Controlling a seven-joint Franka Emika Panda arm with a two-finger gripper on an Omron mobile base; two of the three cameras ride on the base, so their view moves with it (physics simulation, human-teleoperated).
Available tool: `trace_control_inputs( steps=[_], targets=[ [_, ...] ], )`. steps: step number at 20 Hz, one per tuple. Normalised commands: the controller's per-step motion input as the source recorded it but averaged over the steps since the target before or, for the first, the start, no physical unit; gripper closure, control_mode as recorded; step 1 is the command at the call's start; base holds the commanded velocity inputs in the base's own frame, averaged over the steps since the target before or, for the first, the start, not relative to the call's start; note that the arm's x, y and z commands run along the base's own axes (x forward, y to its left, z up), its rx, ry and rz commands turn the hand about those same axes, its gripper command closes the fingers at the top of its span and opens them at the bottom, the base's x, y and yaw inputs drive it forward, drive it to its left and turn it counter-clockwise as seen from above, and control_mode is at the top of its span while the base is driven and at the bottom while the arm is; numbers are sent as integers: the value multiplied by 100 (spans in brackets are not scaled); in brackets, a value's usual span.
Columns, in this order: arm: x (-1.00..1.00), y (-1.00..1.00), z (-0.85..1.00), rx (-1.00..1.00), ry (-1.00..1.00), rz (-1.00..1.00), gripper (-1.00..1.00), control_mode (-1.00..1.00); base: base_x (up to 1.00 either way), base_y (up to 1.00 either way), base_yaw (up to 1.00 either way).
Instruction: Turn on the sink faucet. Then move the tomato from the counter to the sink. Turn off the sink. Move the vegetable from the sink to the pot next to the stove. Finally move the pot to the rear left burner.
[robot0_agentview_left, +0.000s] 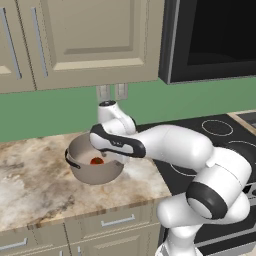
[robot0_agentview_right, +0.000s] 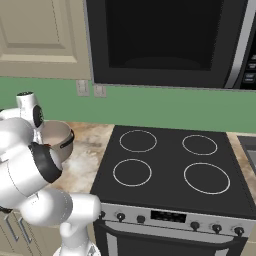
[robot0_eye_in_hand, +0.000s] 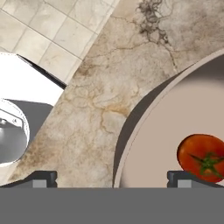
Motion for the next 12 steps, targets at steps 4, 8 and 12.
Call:
trace_control_inputs(
  steps=[4,8,12],
  targets=[
    [1,-8,-17,0,0,-3,-100,-100,0,0,0],
    [0,-5,-21,0,0,-3,-100,-100,0,0,0],
    [8,-7,-13,0,0,-3,-100,-100,0,0,0]
  ],
)
